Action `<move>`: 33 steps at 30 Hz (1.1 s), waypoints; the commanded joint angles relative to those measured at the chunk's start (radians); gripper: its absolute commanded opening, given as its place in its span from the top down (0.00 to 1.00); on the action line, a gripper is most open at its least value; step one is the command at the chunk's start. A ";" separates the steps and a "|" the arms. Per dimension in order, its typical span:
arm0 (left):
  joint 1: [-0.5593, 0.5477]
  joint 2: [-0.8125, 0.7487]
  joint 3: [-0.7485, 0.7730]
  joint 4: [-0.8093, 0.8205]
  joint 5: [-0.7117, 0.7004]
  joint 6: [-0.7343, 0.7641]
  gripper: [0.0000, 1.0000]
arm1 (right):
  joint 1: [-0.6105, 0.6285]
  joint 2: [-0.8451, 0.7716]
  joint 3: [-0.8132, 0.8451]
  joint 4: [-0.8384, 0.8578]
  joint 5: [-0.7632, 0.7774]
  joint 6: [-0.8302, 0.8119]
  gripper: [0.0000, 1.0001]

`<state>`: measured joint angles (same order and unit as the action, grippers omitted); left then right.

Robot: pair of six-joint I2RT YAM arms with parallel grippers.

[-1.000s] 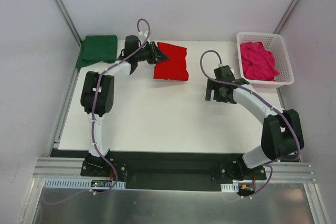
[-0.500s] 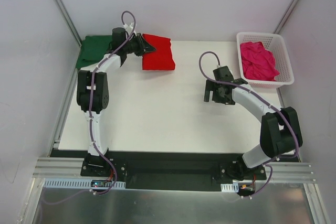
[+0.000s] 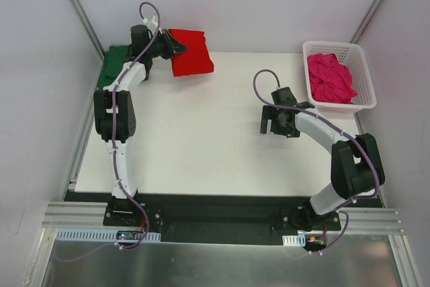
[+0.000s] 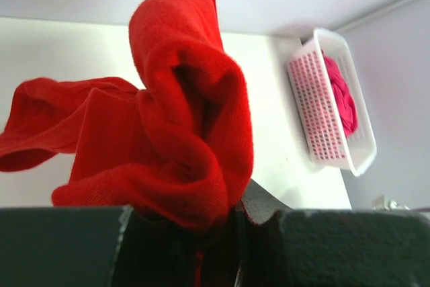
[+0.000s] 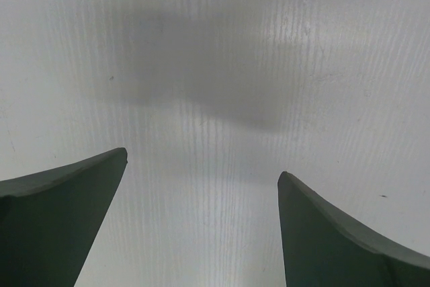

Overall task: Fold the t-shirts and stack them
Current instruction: Put the neatly folded tshirt into the corner of the board with the left arm

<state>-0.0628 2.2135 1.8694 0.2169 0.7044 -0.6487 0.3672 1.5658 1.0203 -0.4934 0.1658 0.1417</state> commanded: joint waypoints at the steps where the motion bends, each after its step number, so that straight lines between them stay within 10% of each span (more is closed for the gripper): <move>1: 0.056 -0.005 0.086 0.064 -0.052 -0.032 1.00 | 0.003 0.005 0.004 0.004 -0.017 0.001 0.00; 33: 0.293 -0.170 -0.073 0.389 -0.459 -0.086 1.00 | 0.004 0.161 0.096 -0.053 -0.045 -0.017 0.00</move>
<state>0.2008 2.1872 1.8095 0.4580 0.3138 -0.7536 0.3672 1.7119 1.0782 -0.5179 0.1379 0.1299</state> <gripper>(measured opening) 0.153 0.996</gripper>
